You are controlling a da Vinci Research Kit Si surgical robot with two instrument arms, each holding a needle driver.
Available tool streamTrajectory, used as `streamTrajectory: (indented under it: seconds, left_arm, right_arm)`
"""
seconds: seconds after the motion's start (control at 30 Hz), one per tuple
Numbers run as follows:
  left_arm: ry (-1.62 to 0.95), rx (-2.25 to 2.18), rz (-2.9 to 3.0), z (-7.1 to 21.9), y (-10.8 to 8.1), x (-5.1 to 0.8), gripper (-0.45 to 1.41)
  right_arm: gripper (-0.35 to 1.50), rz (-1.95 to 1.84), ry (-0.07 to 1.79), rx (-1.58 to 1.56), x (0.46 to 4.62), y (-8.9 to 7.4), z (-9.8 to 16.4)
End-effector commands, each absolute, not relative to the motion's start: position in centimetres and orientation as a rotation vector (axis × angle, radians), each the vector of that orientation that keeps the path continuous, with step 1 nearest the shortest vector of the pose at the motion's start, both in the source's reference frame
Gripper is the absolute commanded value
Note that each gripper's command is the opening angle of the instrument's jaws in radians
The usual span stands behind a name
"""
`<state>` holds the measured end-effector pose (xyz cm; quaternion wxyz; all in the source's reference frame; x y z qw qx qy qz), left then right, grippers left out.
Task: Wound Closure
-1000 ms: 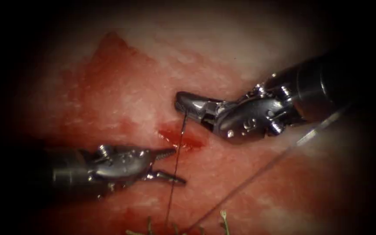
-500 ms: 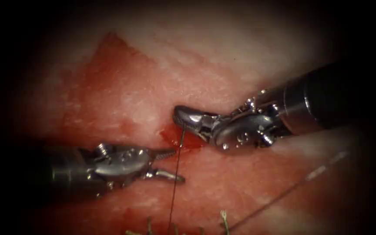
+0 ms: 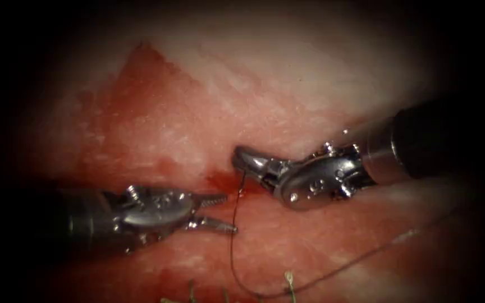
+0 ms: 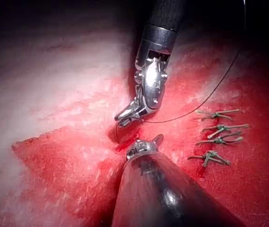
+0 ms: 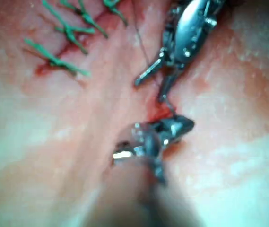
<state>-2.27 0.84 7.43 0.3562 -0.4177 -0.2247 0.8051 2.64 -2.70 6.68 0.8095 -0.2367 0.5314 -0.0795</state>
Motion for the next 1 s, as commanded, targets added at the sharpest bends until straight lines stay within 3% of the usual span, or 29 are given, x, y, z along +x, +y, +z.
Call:
streamTrajectory:
  seconds: [0.03, 0.33, 1.0]
  left_arm:
    - [-0.585, -1.078, 2.079, 7.48, 0.77, -2.33, 0.19]
    - [-0.589, -1.076, 2.082, 7.48, 0.77, -2.32, 0.15]
    - [-0.594, -1.076, 2.086, 7.48, 0.78, -2.28, 0.12]
  right_arm:
    - [-0.35, -0.182, 1.14, -0.489, 2.72, -2.81, 6.73]
    - [-0.35, -0.25, 1.136, -0.363, 2.88, -2.93, 6.71]
    - [-0.35, -0.133, 1.06, -0.256, 2.68, -2.94, 6.79]
